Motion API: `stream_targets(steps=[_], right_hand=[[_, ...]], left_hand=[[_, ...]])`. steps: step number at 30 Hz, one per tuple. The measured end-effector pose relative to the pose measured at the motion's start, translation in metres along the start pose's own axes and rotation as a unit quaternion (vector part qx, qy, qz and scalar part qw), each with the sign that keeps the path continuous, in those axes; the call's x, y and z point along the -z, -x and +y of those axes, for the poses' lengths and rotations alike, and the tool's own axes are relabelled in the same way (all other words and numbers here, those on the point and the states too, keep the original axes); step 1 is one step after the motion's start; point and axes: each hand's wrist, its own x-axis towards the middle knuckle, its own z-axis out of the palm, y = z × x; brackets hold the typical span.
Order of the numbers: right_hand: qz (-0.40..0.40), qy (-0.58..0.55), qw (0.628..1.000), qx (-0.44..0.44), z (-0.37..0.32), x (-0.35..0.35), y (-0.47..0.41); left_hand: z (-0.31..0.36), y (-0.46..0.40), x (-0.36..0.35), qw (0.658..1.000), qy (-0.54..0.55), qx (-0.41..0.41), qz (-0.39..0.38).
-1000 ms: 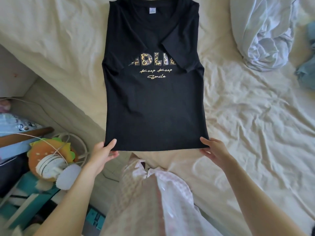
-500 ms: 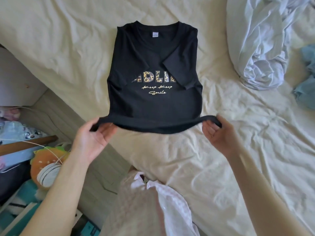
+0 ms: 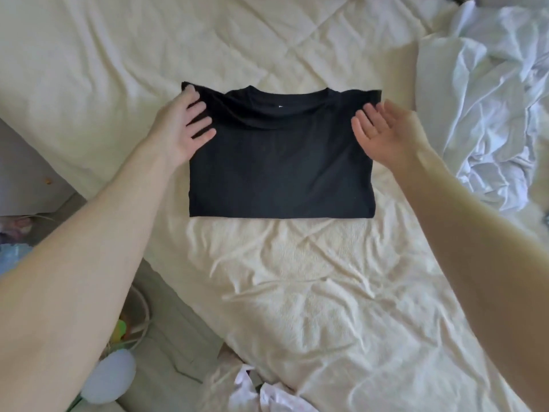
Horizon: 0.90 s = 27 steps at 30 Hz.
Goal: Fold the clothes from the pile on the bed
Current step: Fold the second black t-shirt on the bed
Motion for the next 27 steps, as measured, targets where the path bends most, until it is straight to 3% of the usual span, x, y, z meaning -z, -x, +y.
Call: stream_targets(steps=[2,4,6,8,9,10,14,18,21,27], right_hand=[[0.028,0.089,0.995,0.028,0.014,0.011,0.0],[0.104,0.264,0.954,0.096,0.032,0.03,0.005],[0.159,0.462,0.851,0.193,0.05,0.052,0.008],[0.157,0.598,0.745,0.251,0.062,0.069,0.006],[0.169,0.627,0.718,0.252,0.066,0.074,0.005],[0.188,0.63,0.719,0.225,0.069,0.079,0.003],[0.193,0.444,0.875,-0.014,0.076,0.093,0.006],[0.128,0.295,0.945,-0.066,0.073,0.115,0.018],[0.133,0.249,0.957,-0.063,0.069,0.132,0.03],[0.162,0.27,0.946,-0.078,0.084,0.152,0.058]], left_hand=[[-0.017,0.001,0.011,0.996,-0.06,-0.055,0.032],[-0.041,0.007,0.027,0.972,-0.159,-0.126,0.118],[-0.066,0.013,0.042,0.931,-0.274,-0.175,0.165],[-0.084,0.019,0.048,0.908,-0.342,-0.178,0.164],[-0.091,0.021,0.048,0.908,-0.351,-0.16,0.163],[-0.097,0.023,0.048,0.914,-0.347,-0.13,0.165],[-0.115,0.037,0.046,0.973,-0.194,0.045,0.119],[-0.125,0.053,0.057,0.989,-0.075,0.051,0.116],[-0.123,0.062,0.066,0.99,-0.052,0.039,0.129],[-0.133,0.085,0.079,0.99,-0.061,0.049,0.121]])
